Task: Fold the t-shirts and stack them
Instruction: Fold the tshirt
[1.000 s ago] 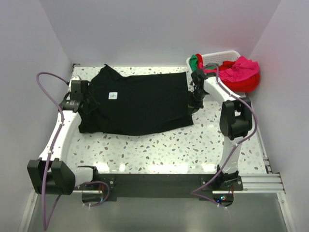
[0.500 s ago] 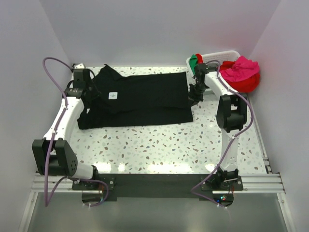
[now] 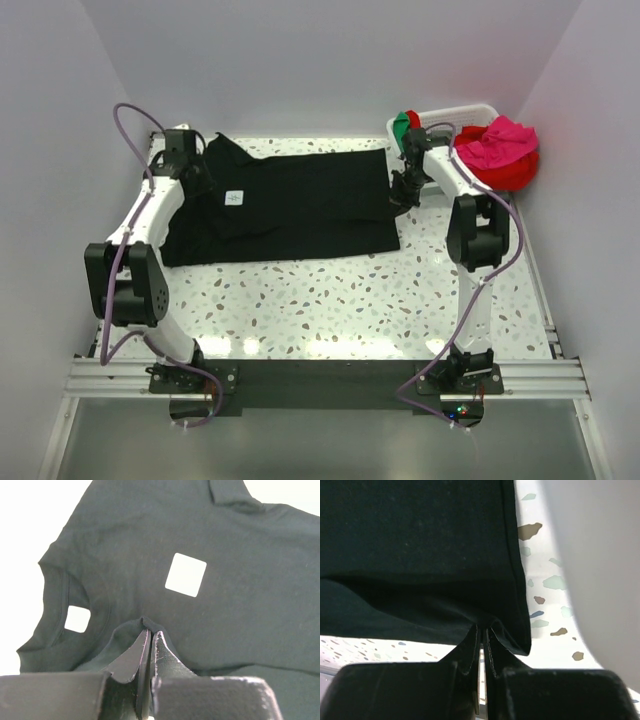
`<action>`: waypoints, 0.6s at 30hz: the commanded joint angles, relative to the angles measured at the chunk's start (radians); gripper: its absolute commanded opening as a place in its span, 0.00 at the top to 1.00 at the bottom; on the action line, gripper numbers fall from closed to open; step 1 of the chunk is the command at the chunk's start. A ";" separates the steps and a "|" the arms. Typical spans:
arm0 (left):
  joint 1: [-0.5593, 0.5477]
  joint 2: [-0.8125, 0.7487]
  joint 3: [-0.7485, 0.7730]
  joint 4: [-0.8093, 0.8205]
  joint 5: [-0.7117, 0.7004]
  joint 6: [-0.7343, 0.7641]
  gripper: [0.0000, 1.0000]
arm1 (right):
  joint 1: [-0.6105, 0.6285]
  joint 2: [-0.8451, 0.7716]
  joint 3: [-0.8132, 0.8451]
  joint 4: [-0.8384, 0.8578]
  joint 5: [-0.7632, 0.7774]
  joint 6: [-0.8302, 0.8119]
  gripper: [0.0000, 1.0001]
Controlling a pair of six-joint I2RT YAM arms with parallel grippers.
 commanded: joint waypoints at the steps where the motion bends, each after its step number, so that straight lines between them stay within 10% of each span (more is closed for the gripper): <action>1: 0.007 0.039 0.098 0.051 0.003 0.039 1.00 | -0.022 0.013 0.055 0.009 -0.008 0.019 1.00; 3: 0.007 0.077 0.146 0.050 0.006 0.037 0.83 | -0.026 0.015 0.088 0.009 -0.011 0.021 0.98; 9: 0.033 0.128 0.293 0.016 0.018 -0.001 0.29 | -0.028 -0.028 0.151 0.023 -0.025 0.002 0.47; 18: 0.137 -0.134 -0.078 0.068 0.098 -0.076 0.20 | -0.026 -0.220 -0.120 0.126 -0.070 -0.039 0.35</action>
